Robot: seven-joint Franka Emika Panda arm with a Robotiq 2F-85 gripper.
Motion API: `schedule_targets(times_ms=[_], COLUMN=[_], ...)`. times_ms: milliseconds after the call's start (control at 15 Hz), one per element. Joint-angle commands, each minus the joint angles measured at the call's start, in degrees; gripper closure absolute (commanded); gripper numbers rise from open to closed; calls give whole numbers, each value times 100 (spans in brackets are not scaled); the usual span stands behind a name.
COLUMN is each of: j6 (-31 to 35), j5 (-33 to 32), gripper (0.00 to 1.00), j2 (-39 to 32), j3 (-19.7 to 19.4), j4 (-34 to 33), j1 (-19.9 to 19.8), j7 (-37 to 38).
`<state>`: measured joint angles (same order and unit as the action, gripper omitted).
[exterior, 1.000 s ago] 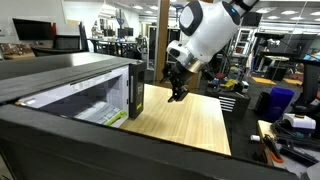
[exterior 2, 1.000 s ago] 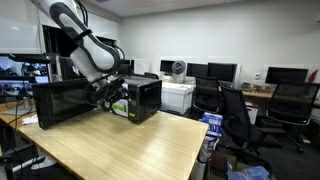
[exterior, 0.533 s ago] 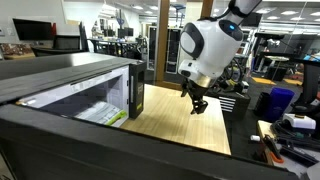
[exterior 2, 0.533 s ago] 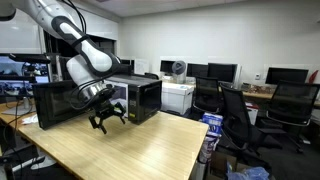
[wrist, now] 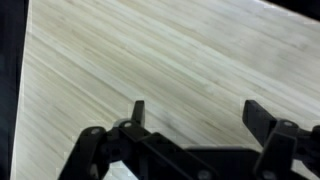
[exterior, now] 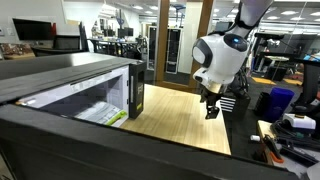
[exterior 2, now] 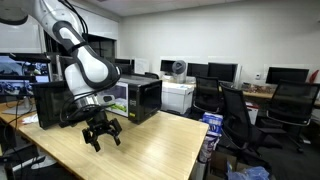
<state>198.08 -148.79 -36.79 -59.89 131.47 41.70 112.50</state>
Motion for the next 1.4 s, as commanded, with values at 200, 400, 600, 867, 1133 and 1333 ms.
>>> schedule_targets(times_ms=[200, 400, 600, 867, 1133, 1333], j6=[-1, -8, -11, -11, -11, -11], j5=[-56, -25, -19, -68, 80, -188], gripper=[0, 0, 0, 0, 0, 0], j2=[230, 213, 226, 120, 393, 648], j3=[268, 379, 484, 810, 1436, 2485], j4=[-30, -110, -146, -171, -37, -11], j1=[-904, -1183, -1377, -1778, -2534, -3538], j7=[1189, 1860, 2577, 3775, 3739, 3722])
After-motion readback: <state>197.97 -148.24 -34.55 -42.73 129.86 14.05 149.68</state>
